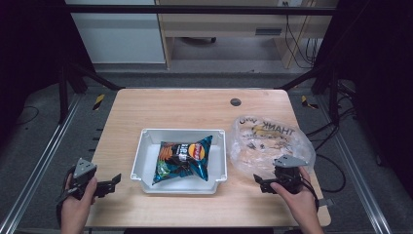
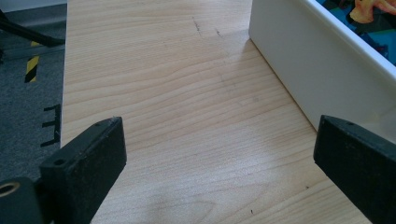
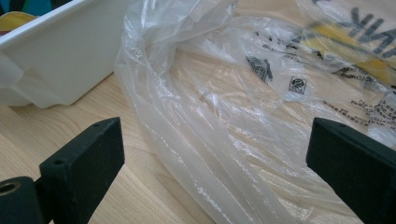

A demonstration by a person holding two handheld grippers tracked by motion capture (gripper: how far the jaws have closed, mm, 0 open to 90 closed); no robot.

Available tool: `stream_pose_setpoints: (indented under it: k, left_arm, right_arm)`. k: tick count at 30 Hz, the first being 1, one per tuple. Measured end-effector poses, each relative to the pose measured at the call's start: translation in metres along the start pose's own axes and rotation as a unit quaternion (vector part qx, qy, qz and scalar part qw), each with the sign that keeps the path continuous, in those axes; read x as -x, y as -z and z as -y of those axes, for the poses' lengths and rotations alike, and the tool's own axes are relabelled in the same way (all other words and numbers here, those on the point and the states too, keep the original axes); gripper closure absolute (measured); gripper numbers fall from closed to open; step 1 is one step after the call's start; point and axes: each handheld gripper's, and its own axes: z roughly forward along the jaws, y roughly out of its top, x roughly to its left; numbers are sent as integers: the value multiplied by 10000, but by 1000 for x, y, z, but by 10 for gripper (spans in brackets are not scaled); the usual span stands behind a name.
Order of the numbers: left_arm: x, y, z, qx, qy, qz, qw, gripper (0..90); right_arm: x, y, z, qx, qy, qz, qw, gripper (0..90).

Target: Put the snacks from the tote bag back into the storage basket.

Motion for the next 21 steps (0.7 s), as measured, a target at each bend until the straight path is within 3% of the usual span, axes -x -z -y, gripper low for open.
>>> stream_pose_setpoints:
  k: [13, 21]
  left_arm:
    - [-1, 0, -1, 14, 25, 14, 10000, 23]
    - [1, -2, -2, 13, -21, 44, 10000, 23]
  right_arm:
    - [-5, -1, 5, 56, 53, 17, 10000, 48]
    - [-12, -6, 5, -200, 395, 88, 9990, 49]
